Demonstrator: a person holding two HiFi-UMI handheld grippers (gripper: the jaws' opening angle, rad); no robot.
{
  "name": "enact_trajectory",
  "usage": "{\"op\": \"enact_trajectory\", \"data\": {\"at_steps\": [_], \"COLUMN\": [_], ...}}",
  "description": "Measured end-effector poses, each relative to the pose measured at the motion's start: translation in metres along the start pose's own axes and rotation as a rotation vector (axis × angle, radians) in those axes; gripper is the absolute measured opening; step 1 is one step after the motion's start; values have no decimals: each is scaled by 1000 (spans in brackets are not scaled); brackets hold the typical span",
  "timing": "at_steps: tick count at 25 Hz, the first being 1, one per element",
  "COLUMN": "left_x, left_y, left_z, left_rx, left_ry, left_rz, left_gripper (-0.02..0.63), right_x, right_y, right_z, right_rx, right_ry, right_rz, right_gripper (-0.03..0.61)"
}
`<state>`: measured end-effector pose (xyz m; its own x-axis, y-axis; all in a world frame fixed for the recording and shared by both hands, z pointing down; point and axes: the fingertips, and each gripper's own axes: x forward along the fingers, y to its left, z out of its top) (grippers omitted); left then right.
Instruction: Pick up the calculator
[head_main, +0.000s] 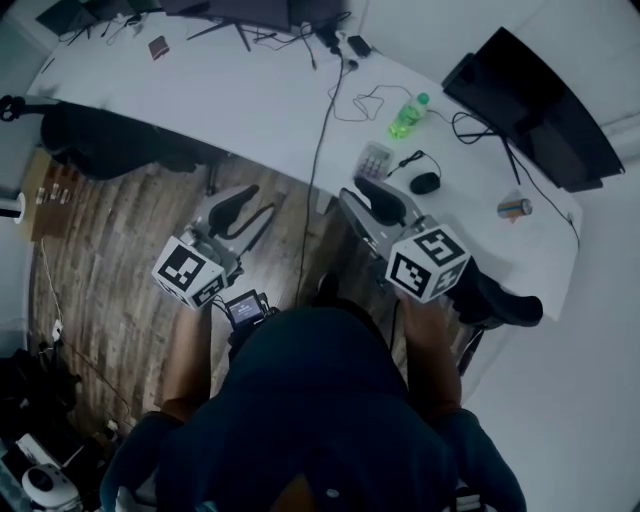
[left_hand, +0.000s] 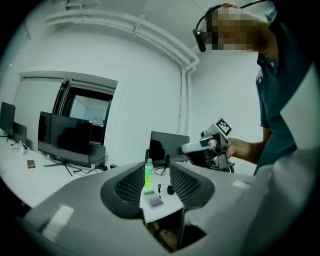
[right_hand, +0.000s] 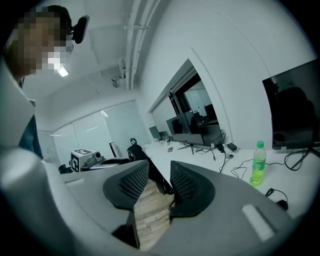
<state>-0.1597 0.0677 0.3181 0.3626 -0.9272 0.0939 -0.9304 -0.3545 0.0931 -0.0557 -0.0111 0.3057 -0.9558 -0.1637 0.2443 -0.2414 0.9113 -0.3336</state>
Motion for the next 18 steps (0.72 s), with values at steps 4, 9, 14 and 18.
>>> {"op": "enact_trajectory", "data": {"at_steps": [4, 9, 14, 18], "left_x": [20, 54, 93, 119], "left_y": [4, 6, -2, 0], "left_z": [2, 3, -2, -16], "left_rx": [3, 12, 1, -3], "left_ry": [15, 40, 71, 124], "left_rz": [7, -8, -69, -187], "left_gripper": [153, 147, 144, 144], "right_x": [5, 5, 2, 8], "right_y": [-19, -50, -82, -100], "right_z": [7, 14, 9, 6], "right_rx": [7, 31, 81, 143], "right_ry": [5, 3, 11, -3], "right_rz": [24, 28, 12, -31], "right_gripper": [127, 127, 127, 127]}}
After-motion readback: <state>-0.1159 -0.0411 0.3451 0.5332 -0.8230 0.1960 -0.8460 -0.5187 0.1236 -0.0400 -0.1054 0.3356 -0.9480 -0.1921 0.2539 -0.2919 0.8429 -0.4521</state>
